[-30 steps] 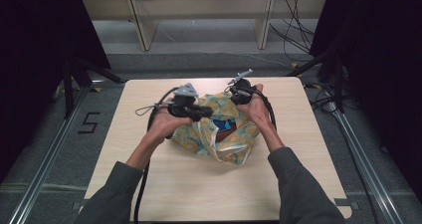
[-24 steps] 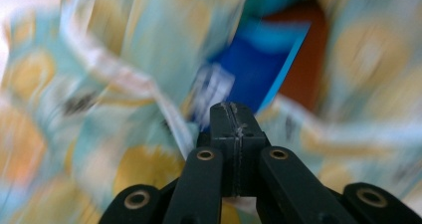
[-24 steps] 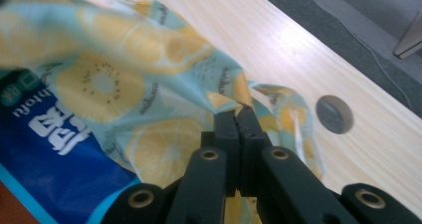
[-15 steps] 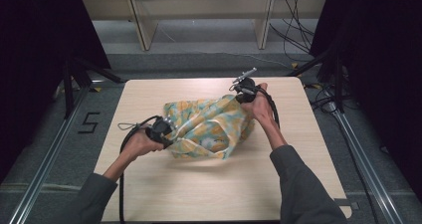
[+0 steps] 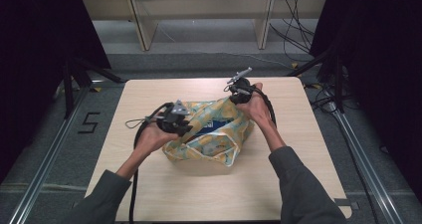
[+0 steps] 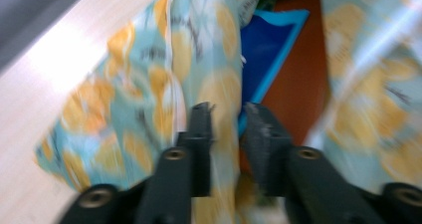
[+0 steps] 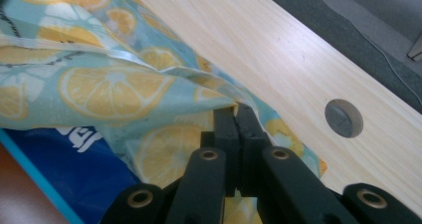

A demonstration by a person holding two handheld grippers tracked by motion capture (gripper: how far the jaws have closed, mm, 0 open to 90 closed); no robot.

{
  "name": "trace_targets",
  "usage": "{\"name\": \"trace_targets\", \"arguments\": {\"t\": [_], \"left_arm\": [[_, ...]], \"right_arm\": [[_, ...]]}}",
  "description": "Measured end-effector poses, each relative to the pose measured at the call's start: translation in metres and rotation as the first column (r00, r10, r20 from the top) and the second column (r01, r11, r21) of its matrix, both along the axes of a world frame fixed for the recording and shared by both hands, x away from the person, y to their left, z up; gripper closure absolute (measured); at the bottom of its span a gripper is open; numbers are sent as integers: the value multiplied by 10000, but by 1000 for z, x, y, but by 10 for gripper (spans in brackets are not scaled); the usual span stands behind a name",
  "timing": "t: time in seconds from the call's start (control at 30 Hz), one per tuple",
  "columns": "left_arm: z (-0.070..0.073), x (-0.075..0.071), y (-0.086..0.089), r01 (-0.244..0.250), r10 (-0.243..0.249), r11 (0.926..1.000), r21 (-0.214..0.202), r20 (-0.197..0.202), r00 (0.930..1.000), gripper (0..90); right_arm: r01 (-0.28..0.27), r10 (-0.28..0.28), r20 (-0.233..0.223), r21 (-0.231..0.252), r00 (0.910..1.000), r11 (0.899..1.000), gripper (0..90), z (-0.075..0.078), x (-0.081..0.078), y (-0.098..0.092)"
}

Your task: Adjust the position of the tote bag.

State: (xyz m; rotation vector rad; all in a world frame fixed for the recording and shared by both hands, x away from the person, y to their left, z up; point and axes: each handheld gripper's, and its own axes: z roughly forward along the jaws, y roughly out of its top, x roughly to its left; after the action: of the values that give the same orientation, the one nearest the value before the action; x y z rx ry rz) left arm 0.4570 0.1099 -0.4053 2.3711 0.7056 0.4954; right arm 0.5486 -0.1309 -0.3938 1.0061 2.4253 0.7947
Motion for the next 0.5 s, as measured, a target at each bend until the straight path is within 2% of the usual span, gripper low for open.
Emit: {"name": "trace_targets", "arguments": {"t": [0.03,0.07,0.1,0.13,0.2,0.23,0.27,0.33,0.37,0.43,0.5], "left_arm": [[-1,4,-7,-35,36,9998,173,-29,10000,641],[-4,7,-12,-183,187,9988,463,-78,9998,540],[-8,10,-16,-311,328,9979,577,-297,9990,502],[-12,13,-18,-447,482,9965,704,-497,9976,502],[-20,21,-18,-928,1018,9885,1195,-717,9922,419],[-24,26,-17,-1028,1119,9864,1282,-664,9915,419],[-26,30,-15,-818,888,9888,1248,-519,9947,536],[-26,35,-13,-801,829,9929,882,-285,9961,881],[-24,38,-12,-782,797,9940,764,-167,9967,881],[-16,45,-8,-681,688,9970,360,-194,9974,892],[-6,53,-2,-1158,1152,9928,-322,-182,9932,892]], "right_arm": [[1,-1,4,70,10000,10000,900,2,-2,-1],[-117,115,150,76,9998,9999,900,3,-4,-3],[-16,15,43,182,10000,9998,900,4,-5,-4],[-16,15,43,182,10000,9998,900,4,-5,-4],[-92,92,-9,261,10000,9996,900,6,-6,-9],[-92,92,-9,261,10000,9996,900,6,-6,-9],[-154,152,80,235,9999,9996,900,6,-6,-10],[-163,160,56,477,9999,9987,876,4,-10,-10],[-163,160,56,477,9999,9987,876,4,-10,-10],[-290,288,50,572,9996,9979,861,7,-16,-11],[-621,620,38,954,9981,9935,870,12,-23,-12]]}}
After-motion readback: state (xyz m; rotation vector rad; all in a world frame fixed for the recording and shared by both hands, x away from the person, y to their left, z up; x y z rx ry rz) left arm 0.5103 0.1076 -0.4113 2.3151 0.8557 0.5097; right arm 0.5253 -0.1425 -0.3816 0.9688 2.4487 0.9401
